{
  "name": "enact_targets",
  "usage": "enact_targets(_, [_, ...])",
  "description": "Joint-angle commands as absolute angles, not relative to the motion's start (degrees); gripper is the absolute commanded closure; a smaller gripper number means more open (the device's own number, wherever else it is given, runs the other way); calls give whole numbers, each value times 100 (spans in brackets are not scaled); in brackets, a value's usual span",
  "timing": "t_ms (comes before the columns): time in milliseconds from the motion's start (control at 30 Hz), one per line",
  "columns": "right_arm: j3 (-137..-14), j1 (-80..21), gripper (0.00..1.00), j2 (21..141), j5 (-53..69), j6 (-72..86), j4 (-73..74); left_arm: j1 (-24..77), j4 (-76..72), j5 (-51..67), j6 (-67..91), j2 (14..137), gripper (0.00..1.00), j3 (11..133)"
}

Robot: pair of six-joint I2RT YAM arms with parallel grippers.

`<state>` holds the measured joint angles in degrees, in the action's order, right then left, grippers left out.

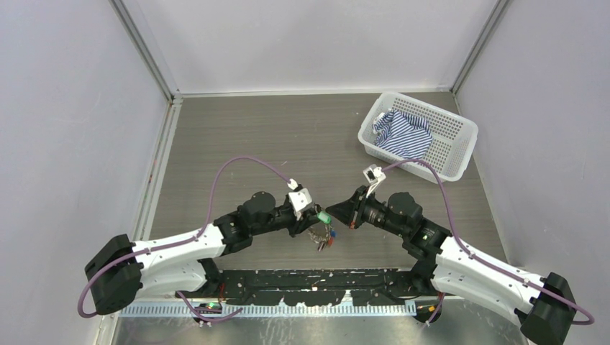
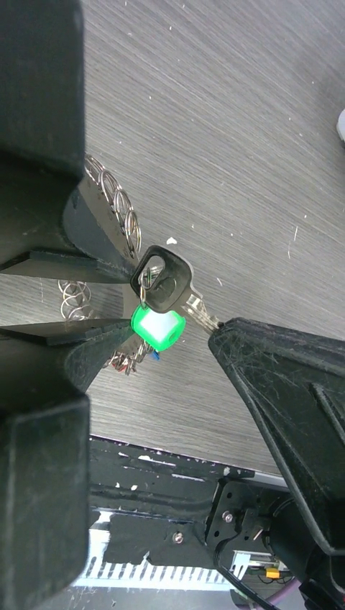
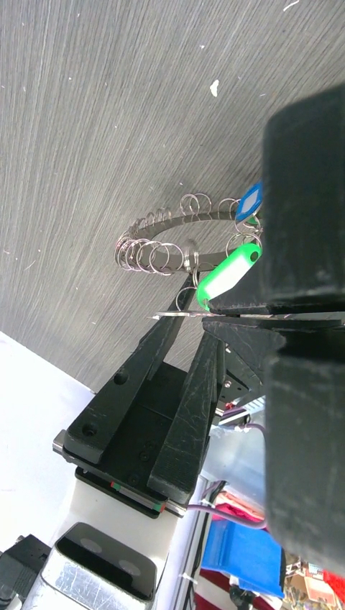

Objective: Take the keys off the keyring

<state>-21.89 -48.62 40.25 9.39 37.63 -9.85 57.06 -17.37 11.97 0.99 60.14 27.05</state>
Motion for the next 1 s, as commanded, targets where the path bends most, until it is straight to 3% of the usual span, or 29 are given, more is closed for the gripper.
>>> enact_targets(0, [-2487,-4869,99,4051,1028,3805,-1467,5739,-2248,950,18,5941,74,2789])
enact_targets(600, [-2457,-4875,99,4028,876,3919,-1310,5843,-2419,592,18,6163,73,2839])
enact_targets(733, [-2489,-4873,99,4001,736,3923,-1171,5851,-2469,528,18,6193,84,2845])
enact_targets(833, [-2574,-4877,99,3861,459,3818,-786,5866,-2340,528,-178,6222,98,2885])
enact_targets(967, [-2740,-4871,99,3683,-255,3699,-57,5908,-2031,463,-260,6161,100,2923])
